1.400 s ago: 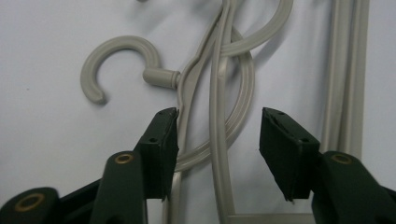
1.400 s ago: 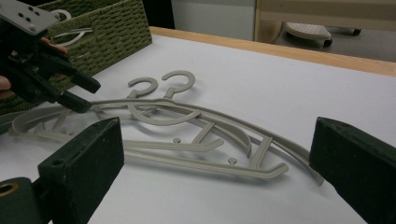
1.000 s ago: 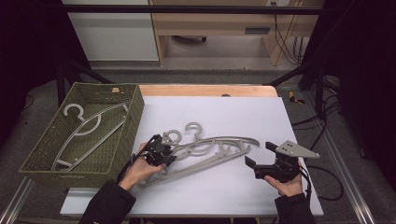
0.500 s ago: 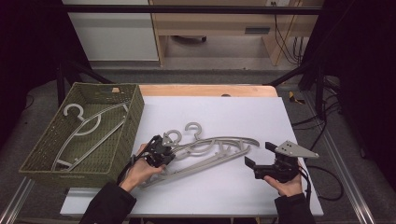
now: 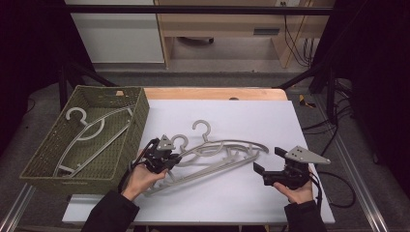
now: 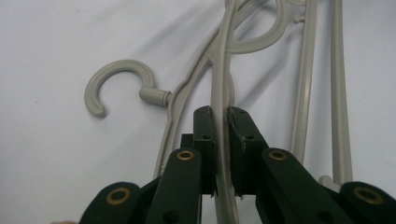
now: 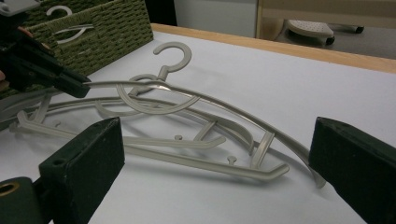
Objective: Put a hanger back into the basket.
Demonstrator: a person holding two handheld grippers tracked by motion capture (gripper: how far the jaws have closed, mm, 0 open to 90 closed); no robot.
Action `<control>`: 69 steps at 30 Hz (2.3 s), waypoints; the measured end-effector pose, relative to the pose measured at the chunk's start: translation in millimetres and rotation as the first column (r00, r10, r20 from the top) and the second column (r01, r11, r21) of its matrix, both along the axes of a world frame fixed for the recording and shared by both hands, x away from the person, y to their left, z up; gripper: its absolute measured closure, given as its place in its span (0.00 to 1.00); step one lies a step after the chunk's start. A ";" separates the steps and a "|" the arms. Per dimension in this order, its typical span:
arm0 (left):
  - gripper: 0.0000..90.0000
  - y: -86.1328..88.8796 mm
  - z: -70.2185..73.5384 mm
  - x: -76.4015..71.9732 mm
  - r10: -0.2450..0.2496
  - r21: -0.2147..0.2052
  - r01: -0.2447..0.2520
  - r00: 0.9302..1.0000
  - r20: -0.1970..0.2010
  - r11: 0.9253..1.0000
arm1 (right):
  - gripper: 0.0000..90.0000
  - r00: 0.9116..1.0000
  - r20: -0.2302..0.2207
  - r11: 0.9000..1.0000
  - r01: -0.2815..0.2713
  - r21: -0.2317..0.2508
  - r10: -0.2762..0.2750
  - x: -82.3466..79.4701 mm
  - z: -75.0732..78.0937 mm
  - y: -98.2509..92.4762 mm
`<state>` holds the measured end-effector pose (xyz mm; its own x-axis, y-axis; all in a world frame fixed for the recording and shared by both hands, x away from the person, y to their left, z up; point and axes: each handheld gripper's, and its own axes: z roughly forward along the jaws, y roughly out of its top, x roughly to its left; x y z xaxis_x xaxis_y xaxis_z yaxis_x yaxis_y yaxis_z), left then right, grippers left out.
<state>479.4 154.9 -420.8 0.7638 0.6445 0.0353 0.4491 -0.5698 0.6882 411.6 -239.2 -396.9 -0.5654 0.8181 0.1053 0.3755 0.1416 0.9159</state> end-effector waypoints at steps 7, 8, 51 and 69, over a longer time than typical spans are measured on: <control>0.91 0.5 8.4 -6.4 -0.005 -0.049 0.006 1.000 0.023 0.999 | 0.04 1.000 0.000 1.000 -0.001 0.000 0.001 0.0 0.0 0.1; 0.91 0.8 11.1 -7.6 -0.005 -0.058 0.006 1.000 0.025 0.998 | 0.04 1.000 0.000 1.000 -0.001 0.001 0.001 -0.1 0.1 0.0; 0.91 72.9 107.9 -30.9 0.144 -0.263 -0.077 0.958 0.246 0.962 | 0.03 1.000 0.006 1.000 0.008 0.004 -0.008 -1.0 1.6 -1.8; 0.91 143.2 128.5 -23.7 0.280 -0.279 -0.201 0.918 0.281 0.939 | 0.03 1.000 0.002 1.000 0.011 0.000 -0.011 -0.1 0.2 -1.3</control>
<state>455.7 298.0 -292.3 0.5597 0.8260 0.0669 0.2918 -0.2720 0.9170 411.5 -240.5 -396.7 -0.5566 0.8243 0.1039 0.3754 0.1380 0.9165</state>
